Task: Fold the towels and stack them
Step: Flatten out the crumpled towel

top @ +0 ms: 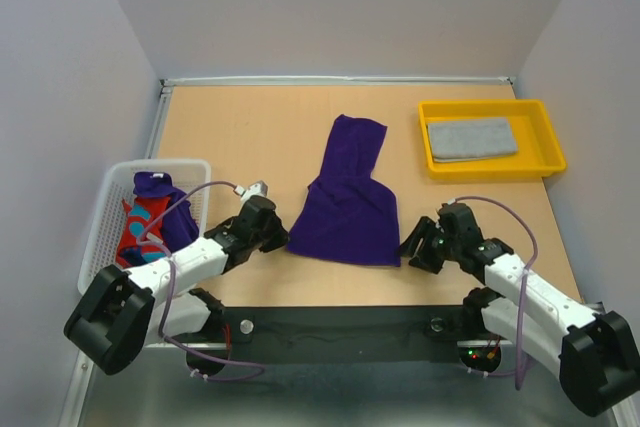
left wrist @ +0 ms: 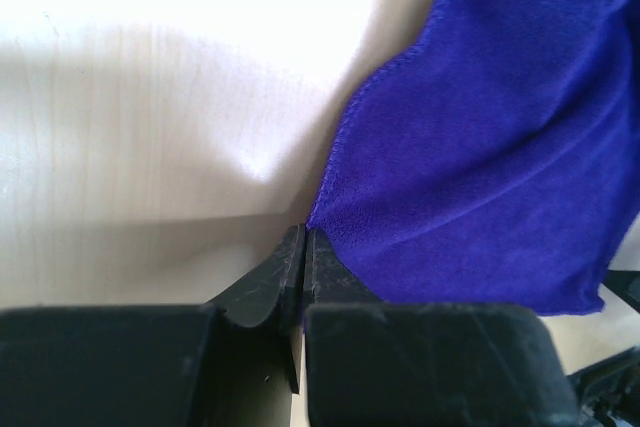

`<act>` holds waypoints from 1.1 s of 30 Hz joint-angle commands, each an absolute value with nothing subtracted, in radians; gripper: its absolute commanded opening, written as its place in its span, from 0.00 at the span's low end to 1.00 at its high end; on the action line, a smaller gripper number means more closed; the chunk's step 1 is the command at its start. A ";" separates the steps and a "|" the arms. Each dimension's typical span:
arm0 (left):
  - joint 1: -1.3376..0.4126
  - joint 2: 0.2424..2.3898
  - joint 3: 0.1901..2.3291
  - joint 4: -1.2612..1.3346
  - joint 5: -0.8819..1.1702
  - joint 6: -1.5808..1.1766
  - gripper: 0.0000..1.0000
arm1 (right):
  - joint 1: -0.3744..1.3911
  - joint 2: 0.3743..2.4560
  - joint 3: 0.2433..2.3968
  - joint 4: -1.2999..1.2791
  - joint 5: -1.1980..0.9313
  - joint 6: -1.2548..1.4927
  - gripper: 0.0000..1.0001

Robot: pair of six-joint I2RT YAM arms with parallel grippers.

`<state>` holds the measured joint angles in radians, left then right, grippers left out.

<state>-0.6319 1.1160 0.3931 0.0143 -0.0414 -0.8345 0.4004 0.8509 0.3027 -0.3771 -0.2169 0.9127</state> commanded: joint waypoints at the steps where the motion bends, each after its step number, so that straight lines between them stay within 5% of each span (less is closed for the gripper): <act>1: -0.626 1.066 0.394 0.008 -0.025 -0.825 0.04 | 0.406 0.888 0.319 -0.429 -0.238 0.920 0.62; 22: -0.626 1.025 0.371 0.023 -0.005 -0.836 0.00 | 0.465 1.012 0.281 -0.382 -0.224 1.009 0.54; 26: -0.626 1.016 0.365 0.021 -0.005 -0.844 0.00 | 0.465 1.003 0.275 -0.368 -0.199 1.020 0.42; 33: -0.624 0.980 0.360 0.017 -0.017 -0.867 0.00 | 0.465 0.977 0.294 -0.362 -0.129 1.009 0.06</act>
